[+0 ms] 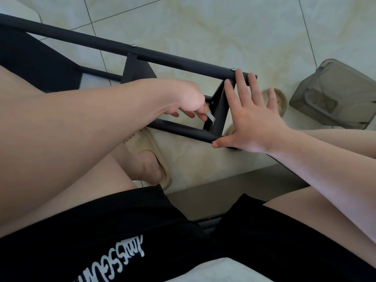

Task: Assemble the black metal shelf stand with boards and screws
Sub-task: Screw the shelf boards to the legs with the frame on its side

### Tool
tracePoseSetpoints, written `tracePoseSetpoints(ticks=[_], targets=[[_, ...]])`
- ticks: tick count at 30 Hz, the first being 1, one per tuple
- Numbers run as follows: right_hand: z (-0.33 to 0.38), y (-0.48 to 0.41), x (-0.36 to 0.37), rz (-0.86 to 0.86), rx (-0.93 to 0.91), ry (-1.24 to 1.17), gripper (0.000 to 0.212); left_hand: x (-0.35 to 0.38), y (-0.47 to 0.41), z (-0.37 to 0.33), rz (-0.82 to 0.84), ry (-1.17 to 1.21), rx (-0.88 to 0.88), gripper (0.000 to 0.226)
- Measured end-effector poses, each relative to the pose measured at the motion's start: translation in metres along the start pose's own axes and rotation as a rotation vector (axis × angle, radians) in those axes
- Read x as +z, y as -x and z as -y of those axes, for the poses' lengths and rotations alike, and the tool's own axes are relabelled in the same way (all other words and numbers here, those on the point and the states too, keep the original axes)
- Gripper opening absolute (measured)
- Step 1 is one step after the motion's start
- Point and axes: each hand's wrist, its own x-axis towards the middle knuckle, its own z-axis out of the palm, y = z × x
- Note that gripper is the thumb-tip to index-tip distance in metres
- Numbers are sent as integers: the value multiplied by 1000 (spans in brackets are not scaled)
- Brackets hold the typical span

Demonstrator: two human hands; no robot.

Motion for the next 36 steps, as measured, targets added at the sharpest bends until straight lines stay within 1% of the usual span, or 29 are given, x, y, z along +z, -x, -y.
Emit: tracePoseSetpoints(ticks=[9, 14, 22, 25, 28, 29, 33, 36], targets=[[2, 0, 0, 4, 1, -6, 144, -1, -2, 10, -8, -100, 71, 21], [2, 1, 1, -1, -1, -7, 143, 2, -4, 15, -18, -152, 98, 21], [2, 1, 0, 0, 2, -14, 144, 6, -4, 16, 7, -185, 83, 9], [2, 1, -1, 5, 2, -12, 143, 5, -4, 14, -21, -247, 99, 12], [2, 1, -1, 6, 2, -14, 143, 3, -3, 12, -86, -363, 178, 15], [2, 1, -1, 8, 4, -15, 143, 1, -3, 12, -100, -374, 199, 19], [3, 1, -1, 10, 5, -19, 143, -2, -3, 10, -135, -359, 260, 24], [3, 1, -1, 5, 4, -18, 143, 0, -5, 6, -104, -233, 263, 22]])
